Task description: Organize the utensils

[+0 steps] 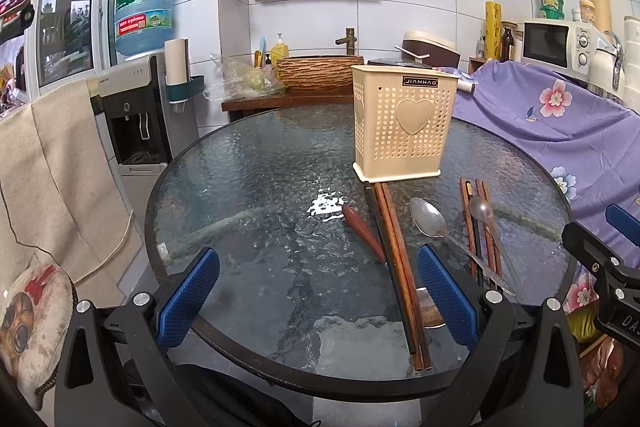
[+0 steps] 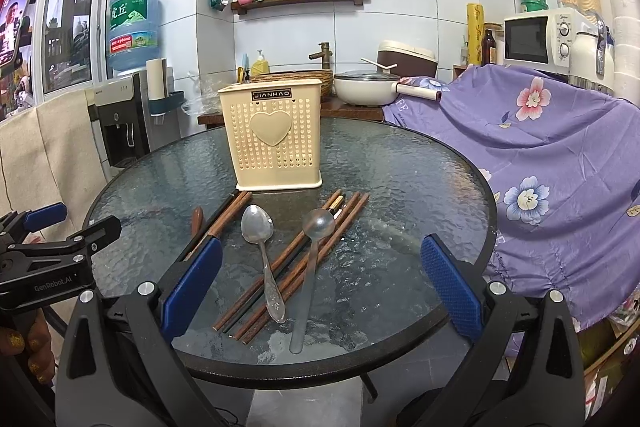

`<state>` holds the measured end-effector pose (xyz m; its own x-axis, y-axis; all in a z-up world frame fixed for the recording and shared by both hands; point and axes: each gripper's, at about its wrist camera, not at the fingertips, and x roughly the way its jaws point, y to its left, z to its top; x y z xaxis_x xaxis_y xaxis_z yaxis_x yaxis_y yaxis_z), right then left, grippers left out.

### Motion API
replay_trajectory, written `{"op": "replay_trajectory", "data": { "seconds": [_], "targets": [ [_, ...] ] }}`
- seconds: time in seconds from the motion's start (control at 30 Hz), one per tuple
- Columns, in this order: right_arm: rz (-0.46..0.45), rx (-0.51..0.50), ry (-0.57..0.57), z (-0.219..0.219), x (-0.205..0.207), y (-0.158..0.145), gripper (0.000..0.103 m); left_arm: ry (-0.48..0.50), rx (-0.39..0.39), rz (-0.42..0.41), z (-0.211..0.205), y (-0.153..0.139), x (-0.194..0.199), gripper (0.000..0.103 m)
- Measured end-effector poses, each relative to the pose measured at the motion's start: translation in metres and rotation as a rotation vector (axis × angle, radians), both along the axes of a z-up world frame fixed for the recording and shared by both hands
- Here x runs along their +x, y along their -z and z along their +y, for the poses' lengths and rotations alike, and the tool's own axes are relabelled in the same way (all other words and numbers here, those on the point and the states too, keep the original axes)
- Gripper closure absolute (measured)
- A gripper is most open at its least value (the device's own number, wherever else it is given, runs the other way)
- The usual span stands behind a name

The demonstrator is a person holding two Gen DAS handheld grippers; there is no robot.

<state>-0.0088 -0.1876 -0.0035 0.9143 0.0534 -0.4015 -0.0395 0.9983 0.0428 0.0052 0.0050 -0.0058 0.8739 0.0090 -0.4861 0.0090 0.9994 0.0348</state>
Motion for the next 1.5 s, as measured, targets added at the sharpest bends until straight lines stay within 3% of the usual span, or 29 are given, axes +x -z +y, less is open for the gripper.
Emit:
{"op": "replay_trajectory", "data": {
  "seconds": [0.43, 0.67, 0.8, 0.97, 1.1, 1.4, 1.5],
  "targets": [
    [0.065, -0.060, -0.018, 0.002, 0.027, 0.007, 0.005, -0.015, 0.041, 0.038, 0.008, 0.007, 0.027, 0.006],
    [0.135, -0.056, -0.003, -0.012, 0.065, 0.007, 0.007, -0.021, 0.067, 0.082, 0.018, 0.005, 0.061, 0.006],
    [0.175, -0.031, -0.003, -0.021, 0.087, 0.003, 0.016, -0.011, 0.078, 0.134, 0.024, 0.004, 0.087, 0.017],
    [0.238, -0.002, -0.040, -0.025, 0.112, 0.002, 0.022, 0.061, -0.008, 0.222, 0.025, 0.008, 0.113, 0.028],
    [0.258, -0.073, -0.040, -0.019, 0.125, 0.004, 0.023, 0.093, -0.036, 0.262, 0.021, 0.011, 0.127, 0.040],
    [0.356, -0.088, -0.082, -0.012, 0.149, 0.023, 0.033, 0.119, -0.066, 0.331, 0.022, 0.023, 0.145, 0.057],
    [0.388, -0.037, -0.070, -0.018, 0.157, 0.026, 0.037, 0.126, -0.083, 0.355, 0.022, 0.027, 0.148, 0.058]
  ]
}}
